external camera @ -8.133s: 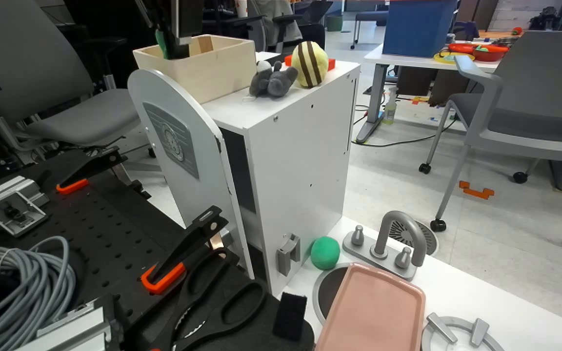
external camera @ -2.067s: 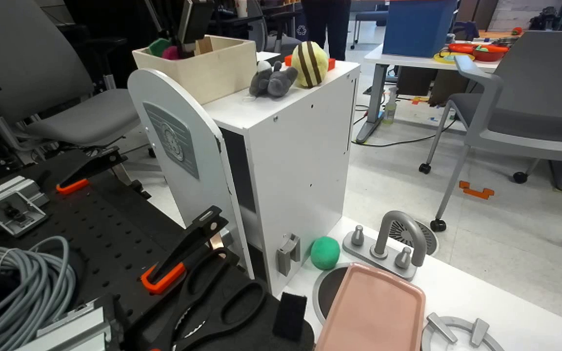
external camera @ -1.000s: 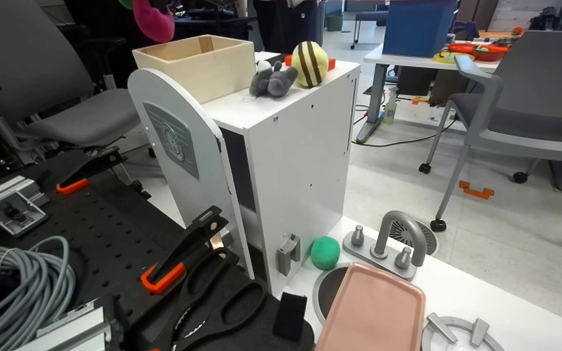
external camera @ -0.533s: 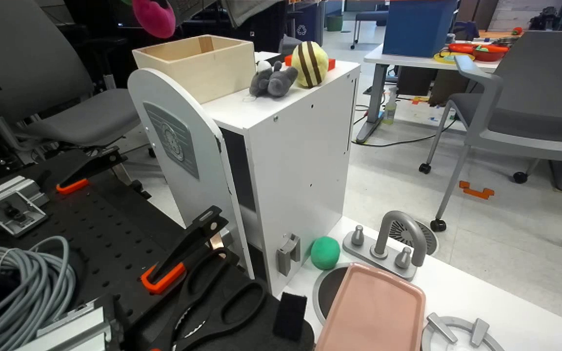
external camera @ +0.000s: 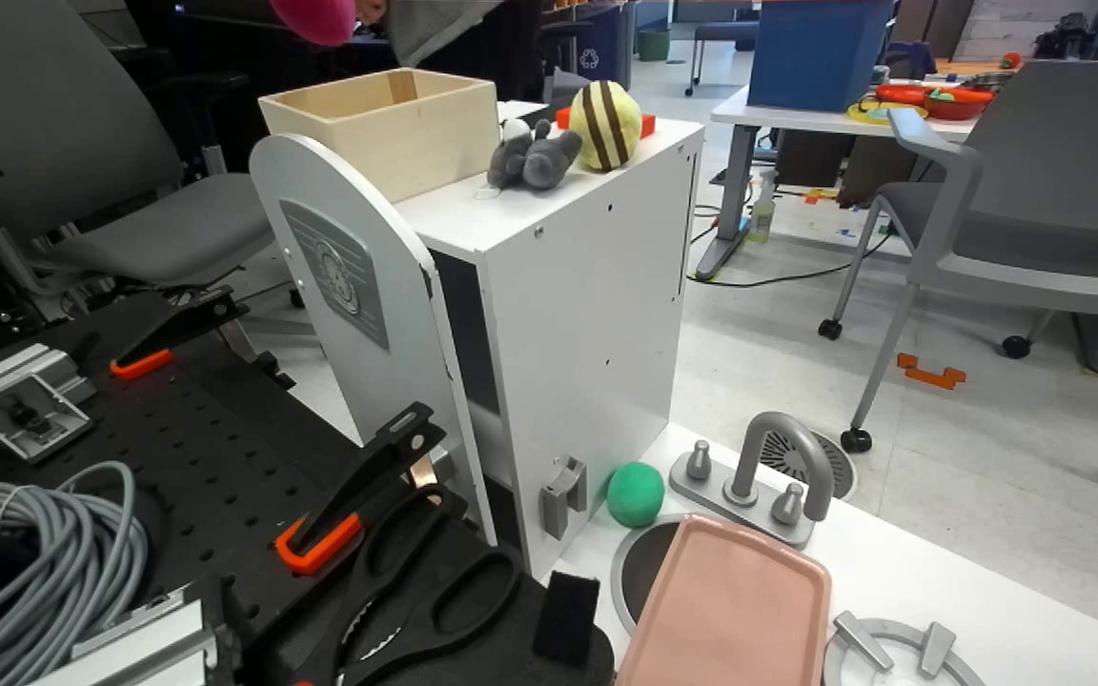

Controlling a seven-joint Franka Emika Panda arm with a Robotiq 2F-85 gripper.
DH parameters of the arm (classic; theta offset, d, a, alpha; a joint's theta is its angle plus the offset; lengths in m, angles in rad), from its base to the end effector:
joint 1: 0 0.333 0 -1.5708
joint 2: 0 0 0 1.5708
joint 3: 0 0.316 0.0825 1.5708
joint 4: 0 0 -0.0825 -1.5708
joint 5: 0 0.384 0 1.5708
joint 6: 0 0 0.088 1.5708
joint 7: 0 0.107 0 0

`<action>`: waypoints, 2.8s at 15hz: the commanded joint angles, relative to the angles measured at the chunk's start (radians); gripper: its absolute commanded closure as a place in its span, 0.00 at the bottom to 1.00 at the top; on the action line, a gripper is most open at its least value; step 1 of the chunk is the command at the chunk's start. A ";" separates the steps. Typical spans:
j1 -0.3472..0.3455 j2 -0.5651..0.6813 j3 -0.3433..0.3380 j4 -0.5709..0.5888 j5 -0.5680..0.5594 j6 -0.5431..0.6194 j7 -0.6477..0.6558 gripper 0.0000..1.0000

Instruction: Pick up the pink plush toy and drop it in the sink

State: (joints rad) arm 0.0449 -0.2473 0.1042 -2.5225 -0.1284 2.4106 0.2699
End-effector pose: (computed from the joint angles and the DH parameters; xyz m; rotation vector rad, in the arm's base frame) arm 0.4455 0.0659 0.3791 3.0448 -0.0492 0.2353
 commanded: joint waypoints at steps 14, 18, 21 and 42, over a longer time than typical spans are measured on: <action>-0.175 -0.199 -0.040 -0.090 -0.012 -0.026 0.101 0.97; -0.205 -0.198 -0.039 -0.084 -0.011 -0.018 0.125 0.97; -0.210 -0.165 -0.027 -0.070 -0.015 -0.013 0.151 0.97; -0.324 -0.275 -0.079 -0.061 -0.006 -0.006 0.222 0.97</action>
State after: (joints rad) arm -0.2599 -0.4977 0.0317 -2.5851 -0.1309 2.4084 0.4716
